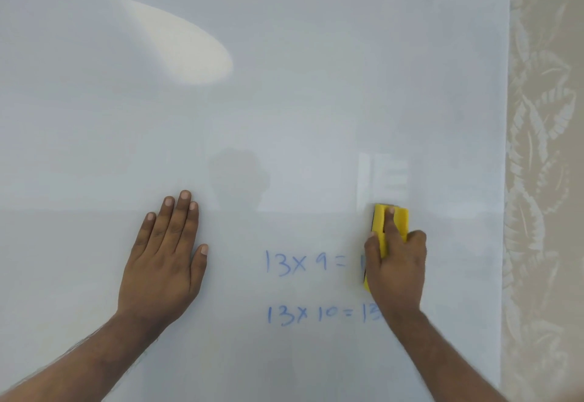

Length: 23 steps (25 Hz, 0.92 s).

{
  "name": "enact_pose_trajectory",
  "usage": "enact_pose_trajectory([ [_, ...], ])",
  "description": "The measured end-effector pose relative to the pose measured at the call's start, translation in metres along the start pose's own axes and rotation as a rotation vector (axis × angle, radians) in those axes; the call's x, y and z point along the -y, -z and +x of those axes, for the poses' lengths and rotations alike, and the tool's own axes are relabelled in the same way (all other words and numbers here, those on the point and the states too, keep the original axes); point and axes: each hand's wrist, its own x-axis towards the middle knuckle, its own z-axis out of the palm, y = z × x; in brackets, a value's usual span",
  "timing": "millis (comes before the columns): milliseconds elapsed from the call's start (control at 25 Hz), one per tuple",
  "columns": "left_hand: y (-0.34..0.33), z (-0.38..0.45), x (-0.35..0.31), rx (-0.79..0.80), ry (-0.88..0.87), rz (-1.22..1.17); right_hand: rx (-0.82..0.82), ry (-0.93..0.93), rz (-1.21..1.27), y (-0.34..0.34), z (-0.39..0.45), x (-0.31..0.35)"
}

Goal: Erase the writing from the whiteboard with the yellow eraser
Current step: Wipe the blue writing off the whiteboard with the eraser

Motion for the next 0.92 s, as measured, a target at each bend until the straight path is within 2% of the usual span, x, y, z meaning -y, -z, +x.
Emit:
enact_pose_trajectory([
  [80, 0.001, 0.000, -0.002, 0.003, 0.004, 0.000, 0.054, 0.052, 0.007, -0.003, -0.023, 0.008],
  [240, 0.002, -0.001, 0.000, 0.022, 0.008, -0.002, 0.184, 0.346, -0.131, 0.008, -0.030, -0.003],
  [280, 0.002, -0.003, 0.000, 0.027, 0.011, -0.001, 0.174, 0.352, -0.154, 0.013, -0.021, -0.012],
  [400, 0.001, -0.006, -0.003, 0.031, 0.021, 0.003, 0.091, 0.072, -0.074, 0.017, 0.006, -0.024],
  [480, 0.000, -0.007, -0.004, 0.027, 0.029, 0.007, 0.043, -0.015, -0.010, 0.010, 0.013, -0.014],
  [560, -0.002, -0.009, -0.005, 0.026, 0.031, -0.002, 0.040, 0.052, 0.000, 0.006, 0.011, 0.001],
  [720, -0.005, -0.012, -0.007, 0.023, 0.032, -0.005, 0.164, 0.229, -0.045, 0.007, -0.015, 0.010],
  [840, -0.005, -0.017, -0.009, 0.025, 0.034, -0.006, 0.242, 0.365, -0.137, 0.014, -0.038, -0.004],
  [920, -0.004, -0.019, -0.010, 0.034, 0.032, -0.010, 0.237, 0.400, -0.184, 0.020, -0.038, -0.022],
])
